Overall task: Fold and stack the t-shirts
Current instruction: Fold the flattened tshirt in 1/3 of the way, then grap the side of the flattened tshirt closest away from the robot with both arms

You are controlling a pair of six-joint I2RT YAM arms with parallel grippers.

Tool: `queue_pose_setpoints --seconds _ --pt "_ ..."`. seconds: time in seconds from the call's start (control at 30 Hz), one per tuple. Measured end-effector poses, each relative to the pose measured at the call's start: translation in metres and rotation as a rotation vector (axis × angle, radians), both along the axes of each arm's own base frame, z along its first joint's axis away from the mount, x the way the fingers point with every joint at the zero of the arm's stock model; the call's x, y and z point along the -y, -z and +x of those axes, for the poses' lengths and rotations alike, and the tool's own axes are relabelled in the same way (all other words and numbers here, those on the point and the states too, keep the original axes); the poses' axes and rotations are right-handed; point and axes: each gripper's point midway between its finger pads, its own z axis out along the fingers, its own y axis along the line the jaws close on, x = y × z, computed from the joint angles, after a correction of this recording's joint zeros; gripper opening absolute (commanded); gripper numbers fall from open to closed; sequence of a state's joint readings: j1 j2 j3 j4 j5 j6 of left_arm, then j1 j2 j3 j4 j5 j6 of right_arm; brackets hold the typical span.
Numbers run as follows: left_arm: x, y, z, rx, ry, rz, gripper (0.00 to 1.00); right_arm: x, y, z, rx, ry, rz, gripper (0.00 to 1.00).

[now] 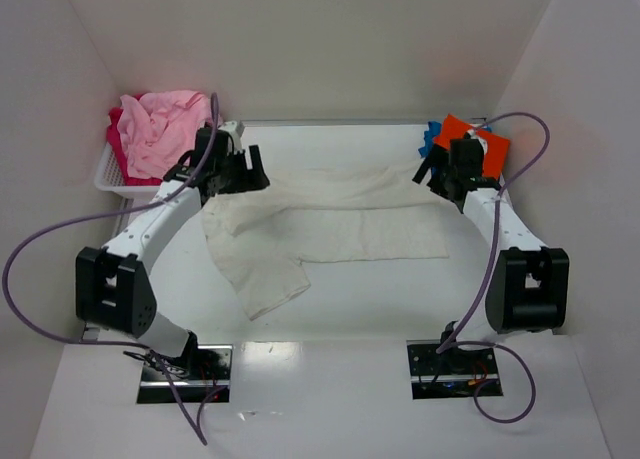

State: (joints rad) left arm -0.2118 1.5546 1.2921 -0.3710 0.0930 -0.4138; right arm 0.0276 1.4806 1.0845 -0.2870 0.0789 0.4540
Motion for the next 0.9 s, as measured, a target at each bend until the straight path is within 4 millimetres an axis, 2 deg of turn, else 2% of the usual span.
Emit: queue_pose_setpoints --seconds 0.07,0.17,0.27,0.37,0.43,0.57,0.7,0.9 --pt "-0.001 0.009 -0.028 -0.041 -0.006 -0.006 0.84 0.014 0.020 -0.014 -0.066 0.053 0.005 1.00" --pt "-0.015 0.020 -0.075 -0.105 -0.059 -0.030 0.84 0.019 0.035 -0.032 -0.121 0.095 0.009 1.00" --pt "-0.019 0.023 -0.097 -0.134 -0.085 -0.053 0.83 0.024 0.034 -0.041 -0.125 0.121 0.018 1.00" --pt "-0.019 0.033 -0.127 -0.203 -0.105 -0.084 0.82 0.036 0.028 -0.043 -0.107 0.163 0.030 1.00" --pt "-0.018 0.038 -0.138 -0.236 -0.113 -0.096 0.82 0.042 0.030 -0.045 -0.117 0.184 0.030 1.00" --pt "-0.010 0.049 -0.167 -0.337 -0.118 -0.133 0.82 0.041 0.036 -0.052 -0.153 0.191 0.035 1.00" --pt "-0.005 0.059 -0.184 -0.437 -0.123 -0.144 0.84 0.042 0.047 -0.064 -0.205 0.205 0.030 1.00" --pt "-0.012 0.074 -0.201 -0.506 -0.231 -0.160 0.86 0.037 0.078 -0.087 -0.309 0.210 0.055 1.00"
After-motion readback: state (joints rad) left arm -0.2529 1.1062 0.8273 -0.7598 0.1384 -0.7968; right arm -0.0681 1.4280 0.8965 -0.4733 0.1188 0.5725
